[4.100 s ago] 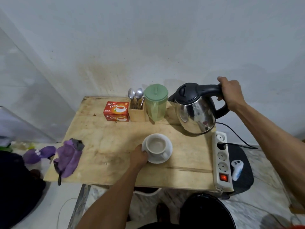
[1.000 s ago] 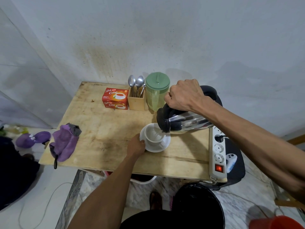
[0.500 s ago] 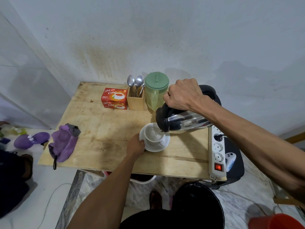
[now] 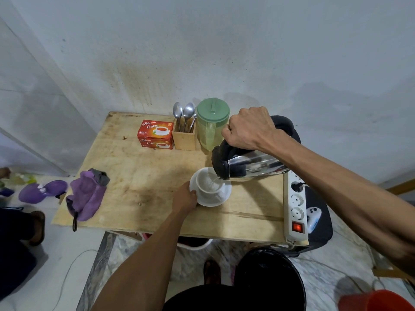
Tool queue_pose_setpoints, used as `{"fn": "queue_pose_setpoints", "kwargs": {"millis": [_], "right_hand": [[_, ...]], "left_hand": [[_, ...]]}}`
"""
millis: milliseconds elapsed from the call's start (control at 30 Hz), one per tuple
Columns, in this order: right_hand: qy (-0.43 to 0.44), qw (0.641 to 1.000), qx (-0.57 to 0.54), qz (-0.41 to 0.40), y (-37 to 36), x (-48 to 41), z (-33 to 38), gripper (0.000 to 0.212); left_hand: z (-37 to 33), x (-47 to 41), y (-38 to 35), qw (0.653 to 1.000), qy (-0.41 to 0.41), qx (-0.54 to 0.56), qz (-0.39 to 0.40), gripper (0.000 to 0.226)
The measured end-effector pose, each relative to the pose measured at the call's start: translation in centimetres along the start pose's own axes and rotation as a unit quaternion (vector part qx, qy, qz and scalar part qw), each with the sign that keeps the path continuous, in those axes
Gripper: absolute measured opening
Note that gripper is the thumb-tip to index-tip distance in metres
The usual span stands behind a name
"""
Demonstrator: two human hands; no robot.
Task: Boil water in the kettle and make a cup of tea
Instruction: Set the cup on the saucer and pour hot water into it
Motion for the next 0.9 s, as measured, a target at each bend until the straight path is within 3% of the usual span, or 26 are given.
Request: {"fn": "queue_pose_setpoints", "kwargs": {"millis": [367, 600, 900], "right_hand": [[-0.024, 1.000, -0.017, -0.001, -0.6, 0.1, -0.9, 0.048], [-0.118, 0.988, -0.097, 0.016, -1.6, 0.8, -5.3, 0.049], [-0.243, 0.948, -0.199, 0.047, -3.6, 2.9, -10.9, 0.043]], "left_hand": [[-0.3, 0.1, 0.1, 1.000, -0.001, 0.003, -0.002, 0.035], [-0.5, 0.2, 0.2, 1.000, -0.003, 0.000, 0.002, 0.037], [-0.3, 0.1, 0.2, 1.000, 0.009, -0.010, 0.003, 0.037]]}}
Point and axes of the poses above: each hand's wrist, its own x-axis away from the middle knuckle, its own y-axis out of the back of the hand, z = x × y, the point moved 10 cm from there along -x, towards the middle knuckle, and after that the axes turned 14 degrees about -y, right-handed, at the moved point
